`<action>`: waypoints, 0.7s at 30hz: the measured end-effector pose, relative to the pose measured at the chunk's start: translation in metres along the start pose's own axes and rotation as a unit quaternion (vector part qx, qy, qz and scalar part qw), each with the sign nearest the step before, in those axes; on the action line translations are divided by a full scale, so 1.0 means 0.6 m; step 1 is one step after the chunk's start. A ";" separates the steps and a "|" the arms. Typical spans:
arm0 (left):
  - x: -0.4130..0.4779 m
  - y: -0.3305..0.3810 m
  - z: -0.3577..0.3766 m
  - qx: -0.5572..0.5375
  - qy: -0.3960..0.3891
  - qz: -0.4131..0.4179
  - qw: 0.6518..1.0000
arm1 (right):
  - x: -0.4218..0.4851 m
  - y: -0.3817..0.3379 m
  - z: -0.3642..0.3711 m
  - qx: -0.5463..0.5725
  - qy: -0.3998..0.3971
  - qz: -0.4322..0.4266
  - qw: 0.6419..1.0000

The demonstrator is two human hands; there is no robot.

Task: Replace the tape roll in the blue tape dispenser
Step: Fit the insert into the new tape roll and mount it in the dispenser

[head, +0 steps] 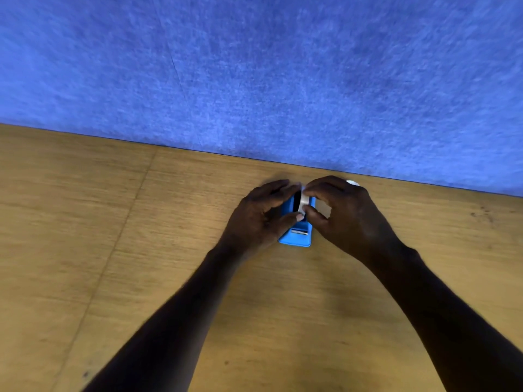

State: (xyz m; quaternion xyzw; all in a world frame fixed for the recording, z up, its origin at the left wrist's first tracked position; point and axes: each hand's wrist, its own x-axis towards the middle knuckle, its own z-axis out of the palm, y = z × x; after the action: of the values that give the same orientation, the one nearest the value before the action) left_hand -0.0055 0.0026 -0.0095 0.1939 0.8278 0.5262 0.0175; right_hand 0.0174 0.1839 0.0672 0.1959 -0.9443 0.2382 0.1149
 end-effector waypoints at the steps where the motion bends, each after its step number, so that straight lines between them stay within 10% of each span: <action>1: 0.000 0.001 0.000 0.004 0.000 0.000 1.000 | 0.001 0.000 -0.002 0.001 -0.004 0.003 1.000; 21: 0.002 0.004 0.000 0.036 -0.007 0.006 0.999 | 0.007 0.006 -0.004 0.024 -0.037 0.042 0.998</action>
State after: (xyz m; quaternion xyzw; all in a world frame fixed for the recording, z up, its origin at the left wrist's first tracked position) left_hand -0.0060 0.0040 -0.0070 0.2027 0.8448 0.4950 0.0130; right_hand 0.0126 0.1867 0.0688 0.1675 -0.9493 0.2579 0.0653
